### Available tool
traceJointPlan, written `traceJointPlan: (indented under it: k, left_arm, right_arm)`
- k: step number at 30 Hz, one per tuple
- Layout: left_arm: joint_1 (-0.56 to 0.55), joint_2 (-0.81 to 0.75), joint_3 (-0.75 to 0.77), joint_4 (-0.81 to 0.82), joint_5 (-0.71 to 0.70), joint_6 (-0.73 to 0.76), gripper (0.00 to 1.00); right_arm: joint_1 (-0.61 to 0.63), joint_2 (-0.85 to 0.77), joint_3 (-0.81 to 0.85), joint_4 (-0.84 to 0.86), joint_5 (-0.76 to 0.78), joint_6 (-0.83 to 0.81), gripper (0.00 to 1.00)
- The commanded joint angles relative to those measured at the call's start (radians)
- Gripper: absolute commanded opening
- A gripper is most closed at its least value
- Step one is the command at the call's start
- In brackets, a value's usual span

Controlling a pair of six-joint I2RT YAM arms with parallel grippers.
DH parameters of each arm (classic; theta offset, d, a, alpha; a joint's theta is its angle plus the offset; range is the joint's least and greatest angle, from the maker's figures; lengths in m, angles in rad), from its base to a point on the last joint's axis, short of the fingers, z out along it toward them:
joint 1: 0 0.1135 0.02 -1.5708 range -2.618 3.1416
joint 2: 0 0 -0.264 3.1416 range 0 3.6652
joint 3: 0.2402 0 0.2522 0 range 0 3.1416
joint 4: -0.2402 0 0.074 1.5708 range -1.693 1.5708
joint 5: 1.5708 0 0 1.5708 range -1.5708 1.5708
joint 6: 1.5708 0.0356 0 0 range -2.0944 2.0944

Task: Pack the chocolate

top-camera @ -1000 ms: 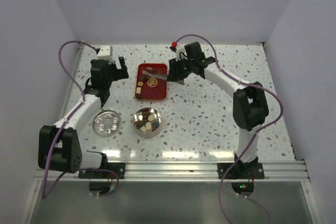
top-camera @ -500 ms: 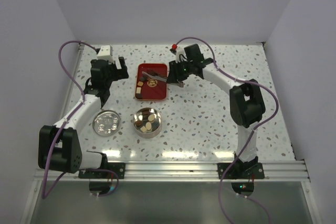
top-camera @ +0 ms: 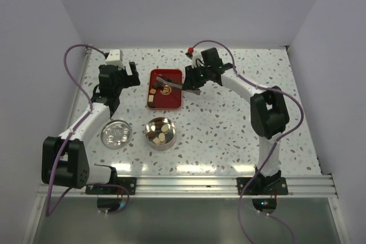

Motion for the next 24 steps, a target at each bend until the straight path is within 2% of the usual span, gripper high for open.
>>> traceJointPlan:
  k: [1,14,24]
  left_arm:
    - [-0.006,-0.002,0.044,0.006,-0.008,-0.003,1.0]
    - [-0.006,-0.005,0.043,0.006,-0.007,-0.005,1.0]
    - [-0.008,-0.003,0.043,0.006,-0.007,-0.005,1.0]
  right_arm:
    - [-0.008,-0.07,0.017,0.025,-0.012,0.004,0.31]
    - [-0.01,-0.197,-0.027,-0.03,0.043,-0.038,0.31]
    - [-0.009,-0.292,-0.099,-0.084,0.025,-0.055,0.31]
